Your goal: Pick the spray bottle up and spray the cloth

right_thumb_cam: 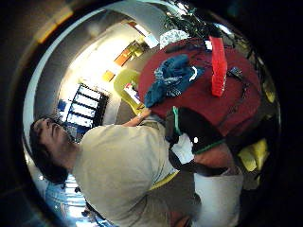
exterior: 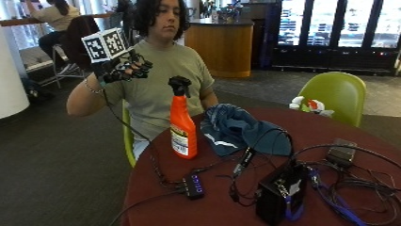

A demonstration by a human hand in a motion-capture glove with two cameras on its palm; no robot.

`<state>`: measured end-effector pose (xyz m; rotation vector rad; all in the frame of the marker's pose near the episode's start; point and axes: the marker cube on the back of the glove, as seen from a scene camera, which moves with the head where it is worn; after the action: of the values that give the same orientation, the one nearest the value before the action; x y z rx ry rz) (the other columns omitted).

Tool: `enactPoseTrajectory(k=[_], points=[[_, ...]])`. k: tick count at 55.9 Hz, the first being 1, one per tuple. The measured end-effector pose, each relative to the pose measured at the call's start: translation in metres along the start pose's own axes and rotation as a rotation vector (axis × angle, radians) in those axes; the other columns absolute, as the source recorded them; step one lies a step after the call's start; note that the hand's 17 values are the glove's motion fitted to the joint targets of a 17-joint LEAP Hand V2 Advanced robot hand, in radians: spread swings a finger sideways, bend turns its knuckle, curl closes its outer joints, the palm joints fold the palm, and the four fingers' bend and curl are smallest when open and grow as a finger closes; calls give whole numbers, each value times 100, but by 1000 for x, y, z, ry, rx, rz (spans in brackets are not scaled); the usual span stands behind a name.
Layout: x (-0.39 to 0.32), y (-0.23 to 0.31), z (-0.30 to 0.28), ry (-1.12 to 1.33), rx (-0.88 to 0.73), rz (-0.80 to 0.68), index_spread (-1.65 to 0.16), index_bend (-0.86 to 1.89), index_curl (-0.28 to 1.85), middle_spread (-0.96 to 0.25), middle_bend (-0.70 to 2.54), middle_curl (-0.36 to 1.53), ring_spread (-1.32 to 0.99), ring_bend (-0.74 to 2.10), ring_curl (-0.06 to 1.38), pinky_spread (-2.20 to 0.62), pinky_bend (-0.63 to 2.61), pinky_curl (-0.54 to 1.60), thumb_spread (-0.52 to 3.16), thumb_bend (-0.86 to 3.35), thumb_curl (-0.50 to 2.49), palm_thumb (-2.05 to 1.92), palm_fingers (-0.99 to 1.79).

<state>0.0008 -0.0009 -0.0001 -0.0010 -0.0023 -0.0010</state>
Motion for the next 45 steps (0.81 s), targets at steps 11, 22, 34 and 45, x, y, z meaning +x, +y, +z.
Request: enactPoseTrajectory(k=[11,22,34,45], points=[[2,-8,1,-20,-18,21,-35,15,15,-1,19,14,-6,35,15,18,39,20,90,26,19,48,33],[1,-15,13,-79,4,81,-39,14,18,0,20,20,-6,37,19,20,39,24,108,19,26,51,32],[-1,-21,42,-259,13,171,-40,14,20,1,19,25,-5,38,23,21,39,28,115,14,32,57,33],[-12,-32,62,-495,125,309,-39,15,22,3,18,26,-2,39,25,21,41,31,119,12,37,66,36]])
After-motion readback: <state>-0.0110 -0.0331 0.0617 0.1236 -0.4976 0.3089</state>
